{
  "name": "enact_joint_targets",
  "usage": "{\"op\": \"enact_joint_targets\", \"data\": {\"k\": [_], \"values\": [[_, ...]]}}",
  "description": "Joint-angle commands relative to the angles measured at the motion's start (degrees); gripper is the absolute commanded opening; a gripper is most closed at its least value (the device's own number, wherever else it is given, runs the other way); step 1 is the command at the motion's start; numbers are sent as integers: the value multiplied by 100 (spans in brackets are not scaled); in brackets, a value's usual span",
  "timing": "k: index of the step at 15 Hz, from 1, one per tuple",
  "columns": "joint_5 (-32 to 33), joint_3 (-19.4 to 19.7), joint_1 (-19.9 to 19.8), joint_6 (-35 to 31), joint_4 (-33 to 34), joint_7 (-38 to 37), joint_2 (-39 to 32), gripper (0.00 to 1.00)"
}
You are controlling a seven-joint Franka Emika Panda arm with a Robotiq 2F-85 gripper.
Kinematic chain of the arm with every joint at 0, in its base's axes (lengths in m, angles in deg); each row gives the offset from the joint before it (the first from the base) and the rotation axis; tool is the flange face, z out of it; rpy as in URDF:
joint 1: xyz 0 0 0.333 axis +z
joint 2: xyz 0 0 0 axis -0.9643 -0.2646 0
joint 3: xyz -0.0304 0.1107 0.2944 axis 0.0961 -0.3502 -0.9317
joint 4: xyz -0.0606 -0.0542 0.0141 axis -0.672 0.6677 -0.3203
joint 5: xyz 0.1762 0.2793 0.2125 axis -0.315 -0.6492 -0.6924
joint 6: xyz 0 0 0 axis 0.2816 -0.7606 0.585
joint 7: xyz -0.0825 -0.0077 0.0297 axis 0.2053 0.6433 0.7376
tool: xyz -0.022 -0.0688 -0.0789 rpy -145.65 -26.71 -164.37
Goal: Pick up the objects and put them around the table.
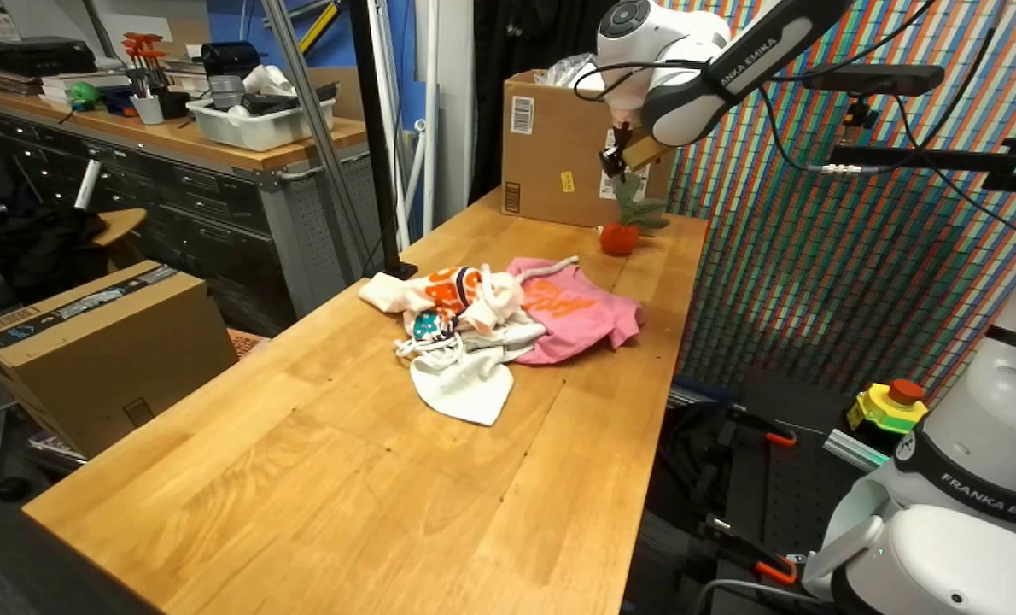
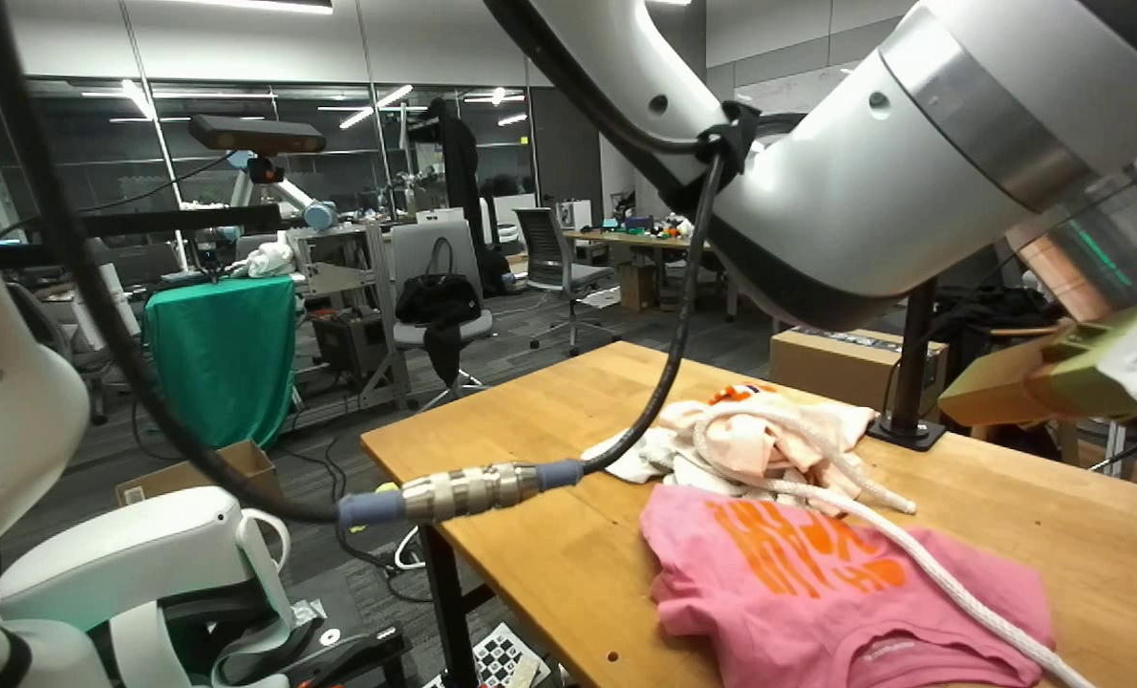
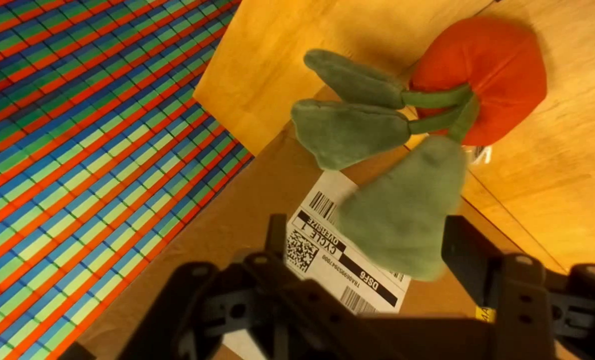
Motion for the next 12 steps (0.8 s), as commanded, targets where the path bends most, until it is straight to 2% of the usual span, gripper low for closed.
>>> {"op": "enact_joint_targets", "data": {"k": [1, 5, 12], "values": [[82, -63, 127, 80, 24, 13, 74, 100], [51, -380, 383, -275, -446, 395, 525, 100], [-70, -1226, 1057, -733, -1175, 965, 1182, 100]]}}
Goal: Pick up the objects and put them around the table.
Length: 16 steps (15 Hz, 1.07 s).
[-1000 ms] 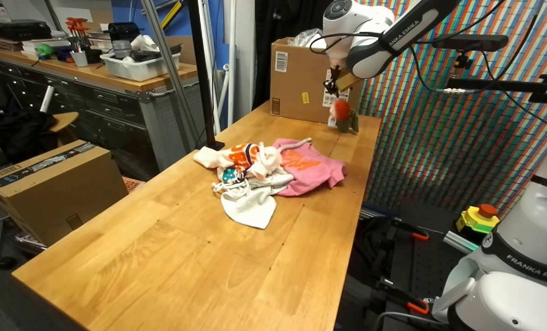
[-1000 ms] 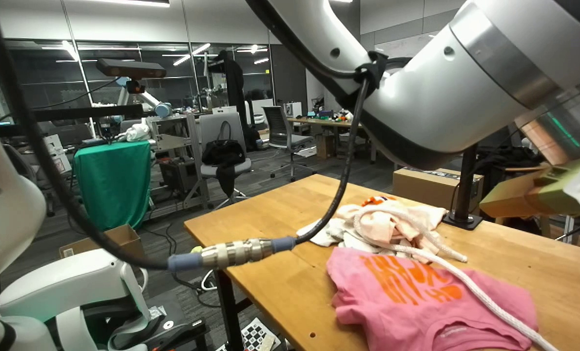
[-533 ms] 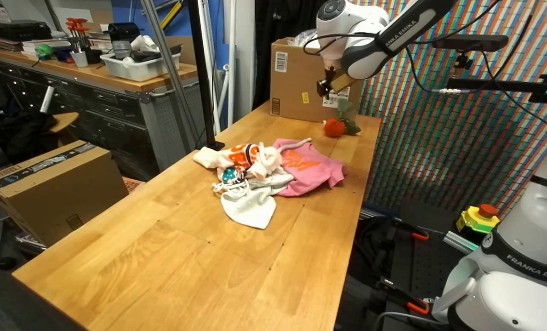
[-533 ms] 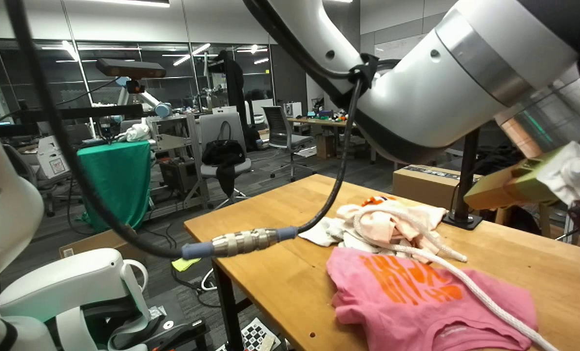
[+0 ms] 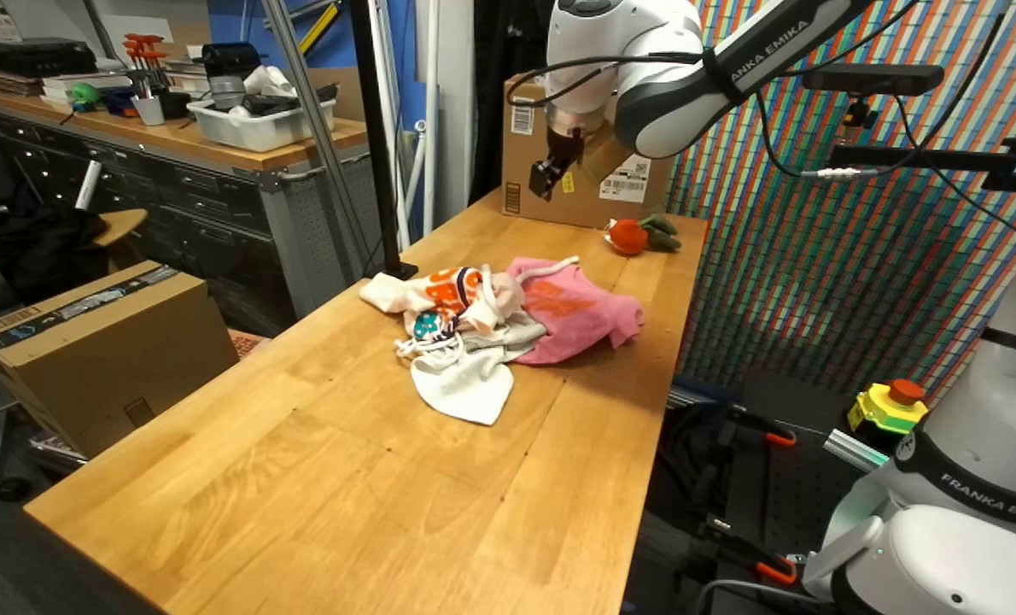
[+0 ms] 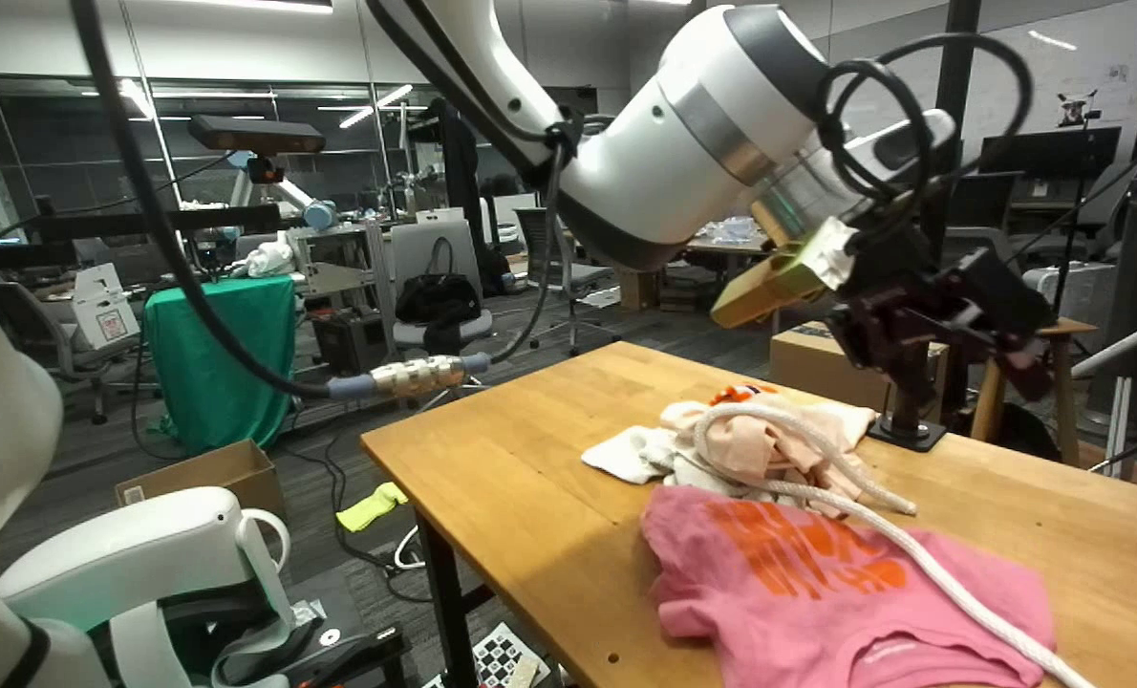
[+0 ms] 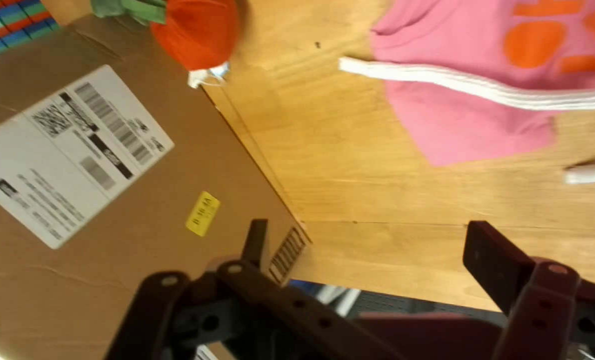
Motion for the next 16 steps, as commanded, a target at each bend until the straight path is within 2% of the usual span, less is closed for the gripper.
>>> {"op": "enact_joint_targets", "data": {"k": [1, 4, 7, 11, 16], "values": [[-72, -339, 288, -362, -445, 444, 428, 100], [-316, -605, 503, -743, -563, 913, 425, 100], [-836, -817, 690, -983, -558, 1685, 320, 100], [-1696, -1078, 931, -667, -270, 2705, 62, 100], [-2034, -1196, 1124, -99, 285, 3225, -407, 100]]}}
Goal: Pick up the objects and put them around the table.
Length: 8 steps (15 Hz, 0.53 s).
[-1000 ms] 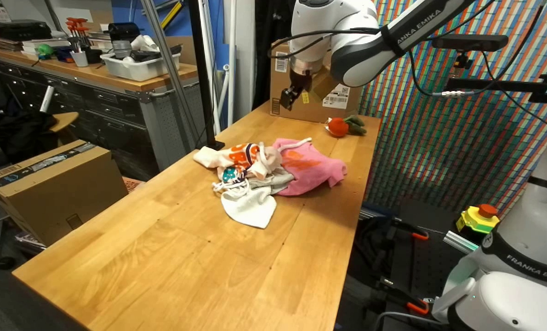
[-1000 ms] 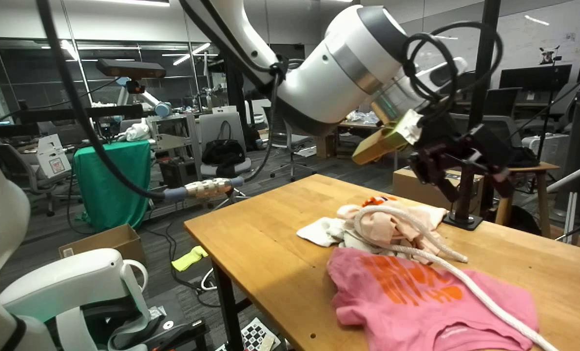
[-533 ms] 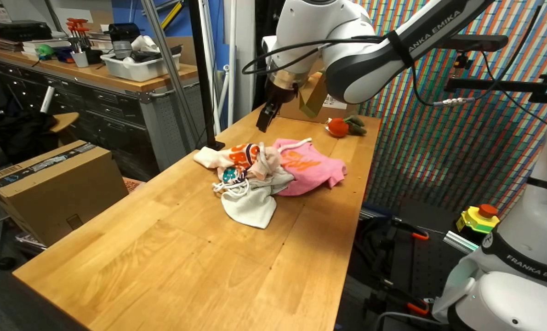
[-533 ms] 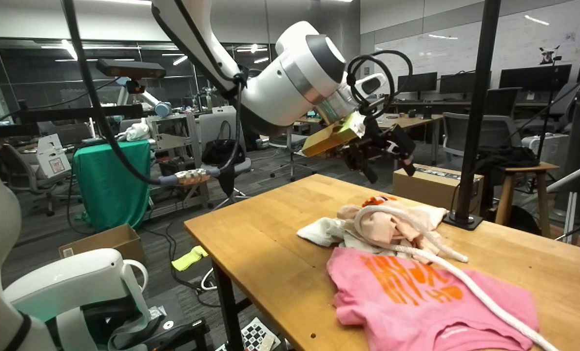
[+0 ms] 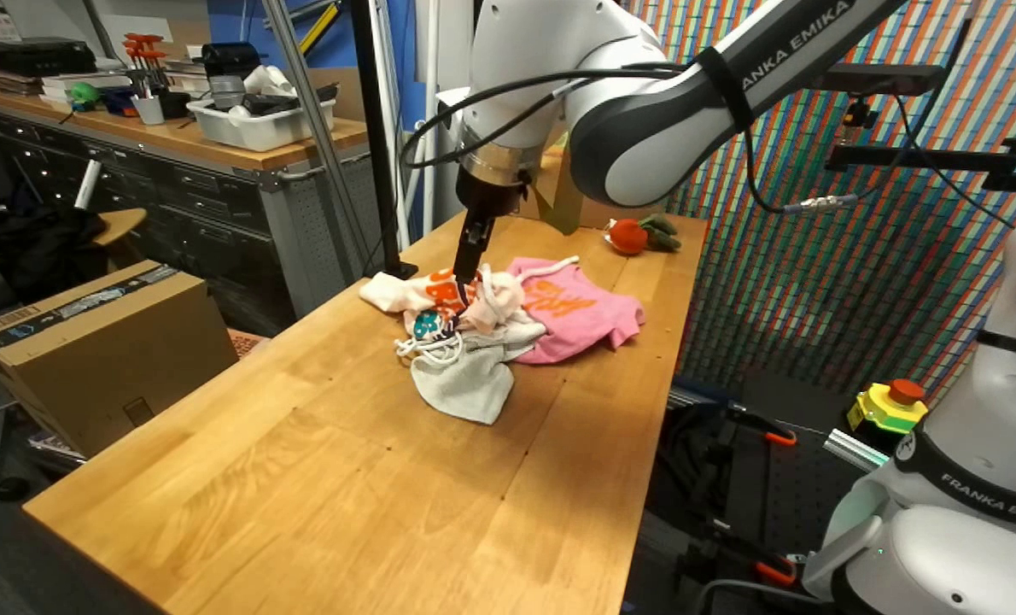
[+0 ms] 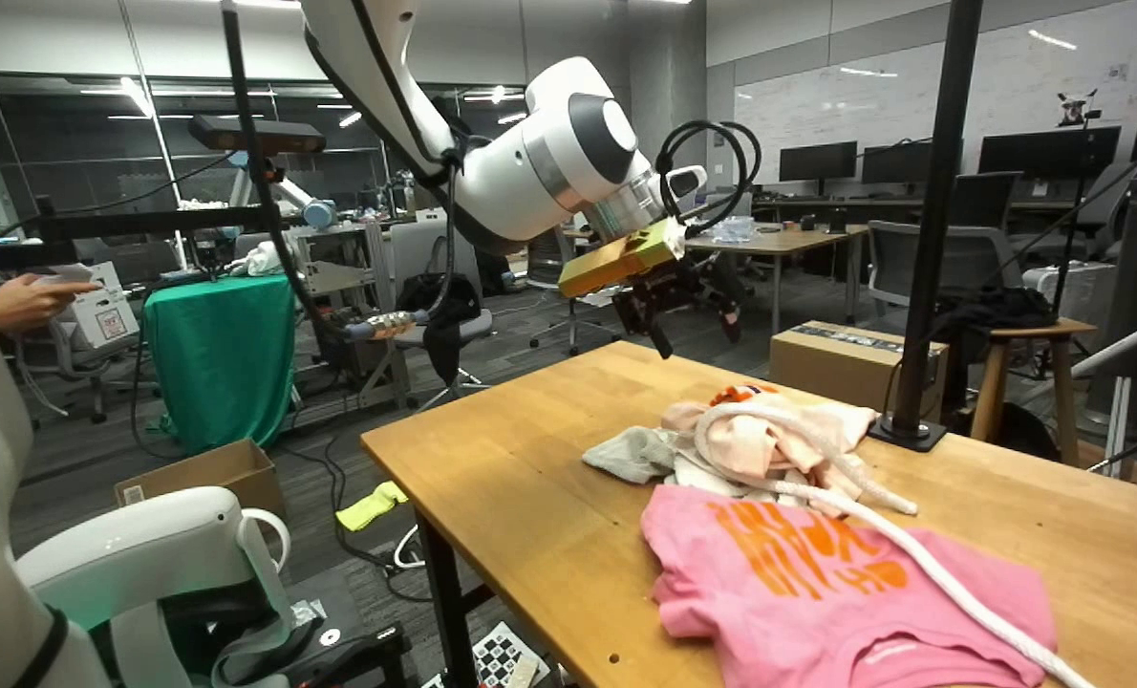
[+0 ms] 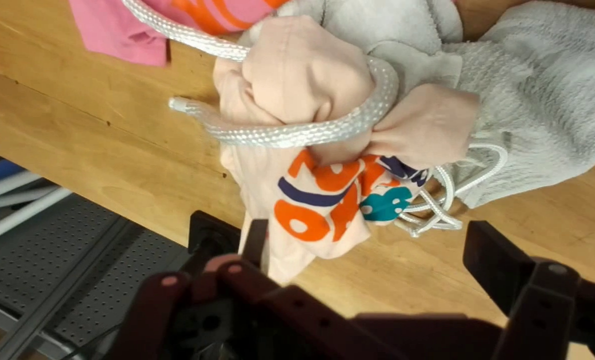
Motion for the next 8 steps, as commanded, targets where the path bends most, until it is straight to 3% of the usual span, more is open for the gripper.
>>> {"op": "enact_joint_targets", "data": {"k": [1, 8], "values": [[-296, -30, 114, 465, 618, 475, -450, 100], [-625, 85, 172, 1030, 1369, 907, -1255, 100]]}}
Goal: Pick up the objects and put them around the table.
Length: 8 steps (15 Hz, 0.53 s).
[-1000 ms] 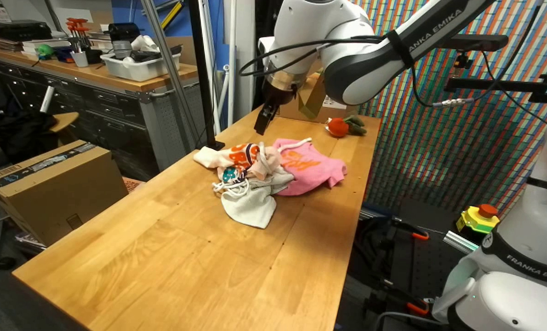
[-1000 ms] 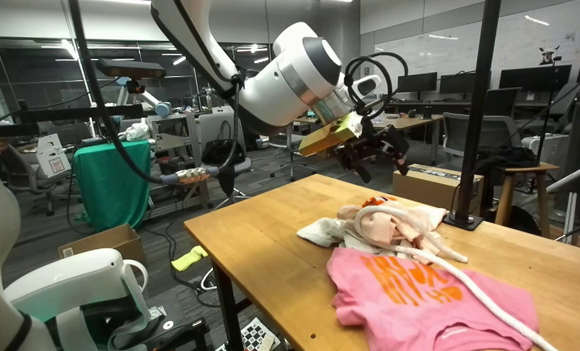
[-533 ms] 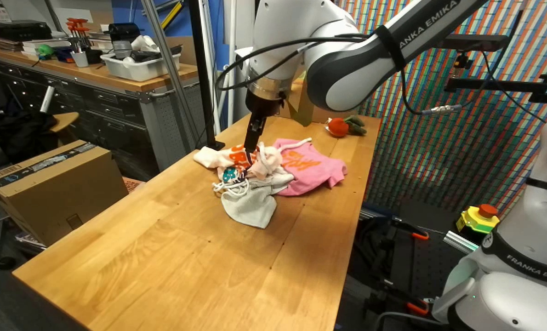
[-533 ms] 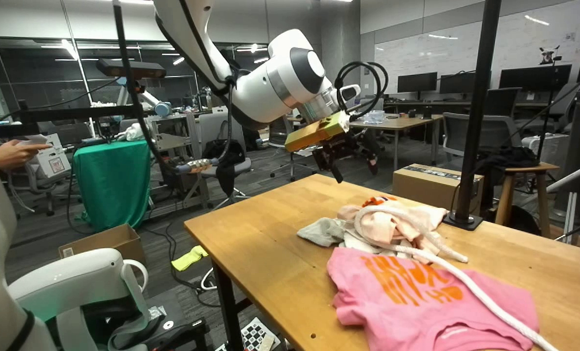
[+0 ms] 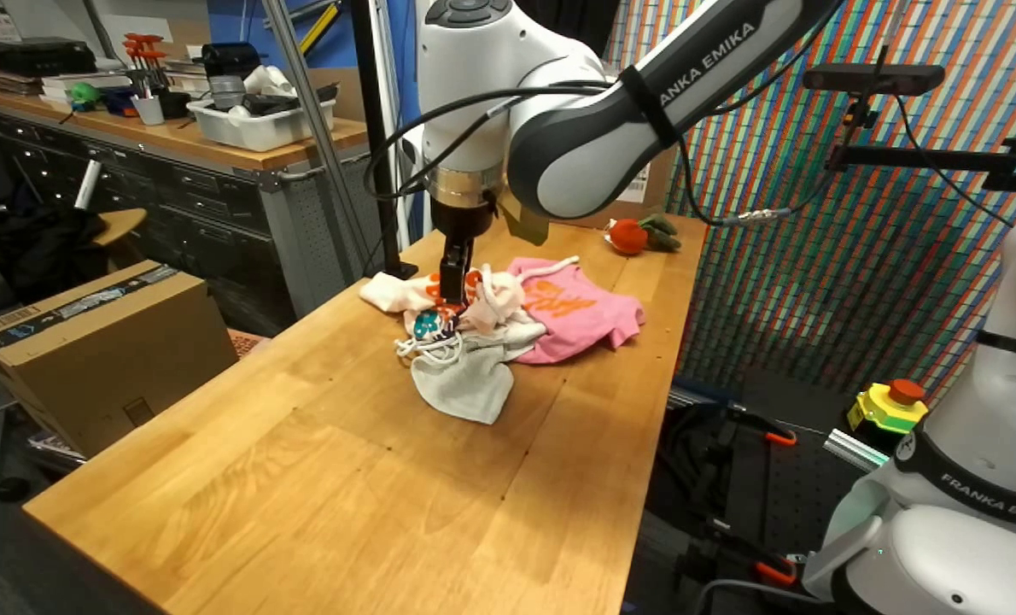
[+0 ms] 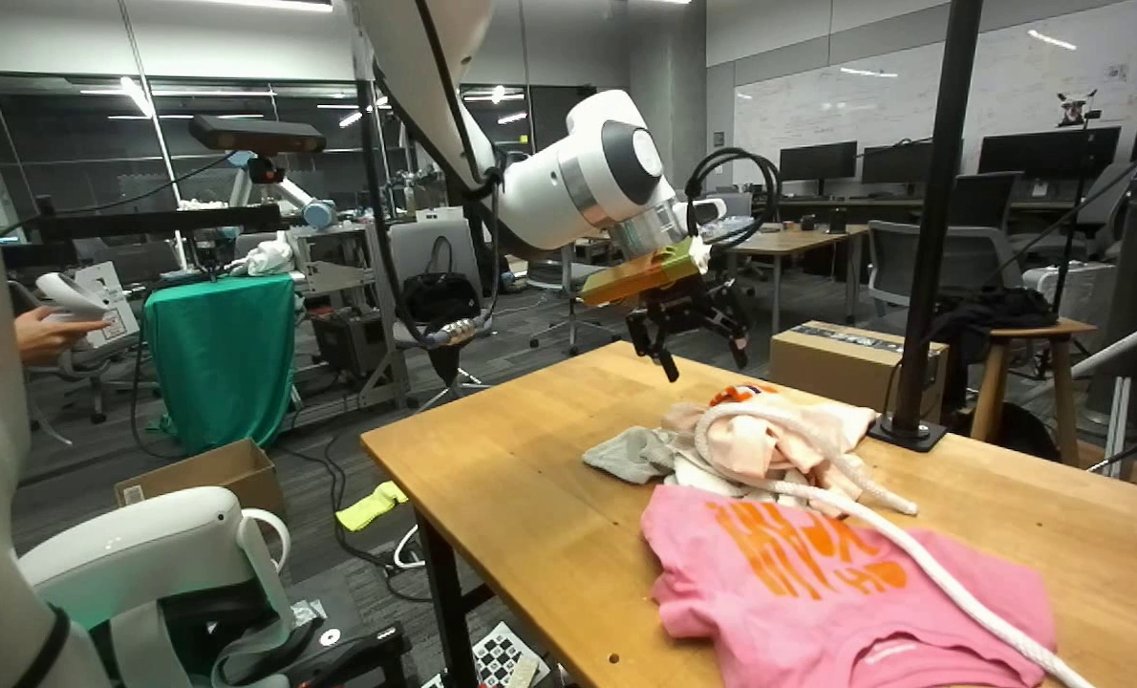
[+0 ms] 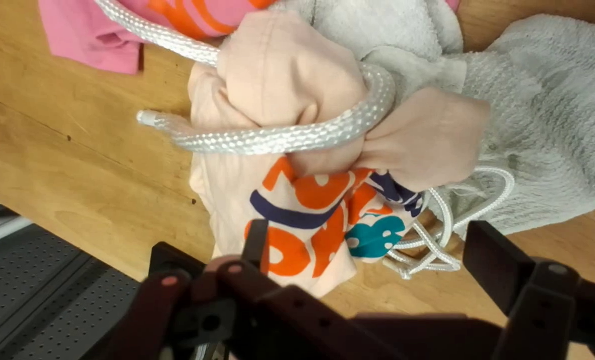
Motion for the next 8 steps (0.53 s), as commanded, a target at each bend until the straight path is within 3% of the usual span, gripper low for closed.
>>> {"op": "enact_joint_targets", "data": {"k": [1, 6, 8], "values": [[-272, 108, 64, 322, 553, 340, -430, 100], [-297, 255, 57, 461, 890, 418, -751, 100], [-310, 305, 48, 469, 980, 439, -824, 74]]}}
